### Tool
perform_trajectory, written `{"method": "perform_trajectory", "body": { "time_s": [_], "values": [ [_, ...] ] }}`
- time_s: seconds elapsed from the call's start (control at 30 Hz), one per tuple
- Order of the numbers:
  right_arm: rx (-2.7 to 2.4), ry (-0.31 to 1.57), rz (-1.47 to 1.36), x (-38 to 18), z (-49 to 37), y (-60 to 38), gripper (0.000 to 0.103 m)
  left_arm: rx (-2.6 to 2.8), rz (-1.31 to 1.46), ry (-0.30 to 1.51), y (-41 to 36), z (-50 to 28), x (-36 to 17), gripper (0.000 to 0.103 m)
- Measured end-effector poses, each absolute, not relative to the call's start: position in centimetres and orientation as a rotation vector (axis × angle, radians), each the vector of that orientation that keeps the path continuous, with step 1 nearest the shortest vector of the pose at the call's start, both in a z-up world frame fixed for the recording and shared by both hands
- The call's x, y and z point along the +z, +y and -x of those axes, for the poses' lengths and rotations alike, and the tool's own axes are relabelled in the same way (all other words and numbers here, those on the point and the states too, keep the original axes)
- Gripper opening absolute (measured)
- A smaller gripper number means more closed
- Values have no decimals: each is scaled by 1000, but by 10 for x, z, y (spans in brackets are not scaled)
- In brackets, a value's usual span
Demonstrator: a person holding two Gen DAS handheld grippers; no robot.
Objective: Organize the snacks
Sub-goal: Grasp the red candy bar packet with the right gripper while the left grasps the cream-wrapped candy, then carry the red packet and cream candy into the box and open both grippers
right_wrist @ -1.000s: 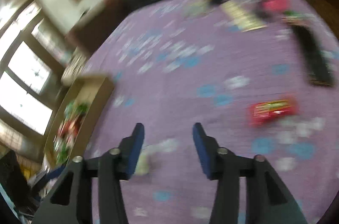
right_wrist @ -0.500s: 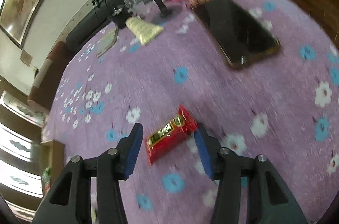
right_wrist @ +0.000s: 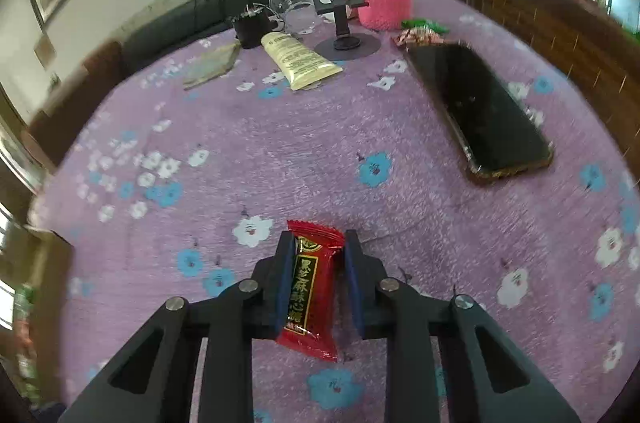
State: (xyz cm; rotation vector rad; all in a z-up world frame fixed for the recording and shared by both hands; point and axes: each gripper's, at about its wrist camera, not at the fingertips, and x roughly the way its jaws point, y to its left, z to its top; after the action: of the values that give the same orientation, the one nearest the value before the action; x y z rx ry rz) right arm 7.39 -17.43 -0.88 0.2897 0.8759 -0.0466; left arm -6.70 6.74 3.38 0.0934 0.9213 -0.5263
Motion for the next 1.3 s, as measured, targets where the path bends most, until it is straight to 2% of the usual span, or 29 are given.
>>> {"method": "perform_trajectory", "body": {
  "time_s": [0.1, 0.17, 0.2, 0.23, 0.27, 0.3, 0.53, 0.73, 1.03, 1.3],
  "values": [
    [-22, 874, -337, -7, -70, -179, 23, -542, -131, 938, 58, 54, 27, 82],
    [13, 862, -370, -5, -68, -180, 23, -556, -166, 962, 51, 46, 19, 66],
    [27, 856, -377, -3, -67, -179, 23, -555, -180, 980, 48, 42, 13, 47],
    [40, 849, -379, -2, -65, -178, 23, -544, -198, 960, 48, 42, 13, 39],
    [52, 840, -379, 0, -64, -176, 23, -548, -192, 968, 48, 41, 13, 36],
    [61, 835, -379, 2, -62, -174, 23, -546, -181, 972, 49, 40, 13, 21],
    [107, 809, -356, 9, -57, -161, 23, -509, -86, 952, 64, 41, 20, 20],
    [141, 792, -346, 11, -53, -155, 23, -497, 37, 895, 93, 57, 49, 20],
    [208, 792, -323, 22, -41, -128, 23, -353, 159, 805, 186, 74, 92, 21],
    [366, 784, -240, 62, -26, -48, 23, -160, 231, 765, 278, 79, 96, 21]
  ]
}}
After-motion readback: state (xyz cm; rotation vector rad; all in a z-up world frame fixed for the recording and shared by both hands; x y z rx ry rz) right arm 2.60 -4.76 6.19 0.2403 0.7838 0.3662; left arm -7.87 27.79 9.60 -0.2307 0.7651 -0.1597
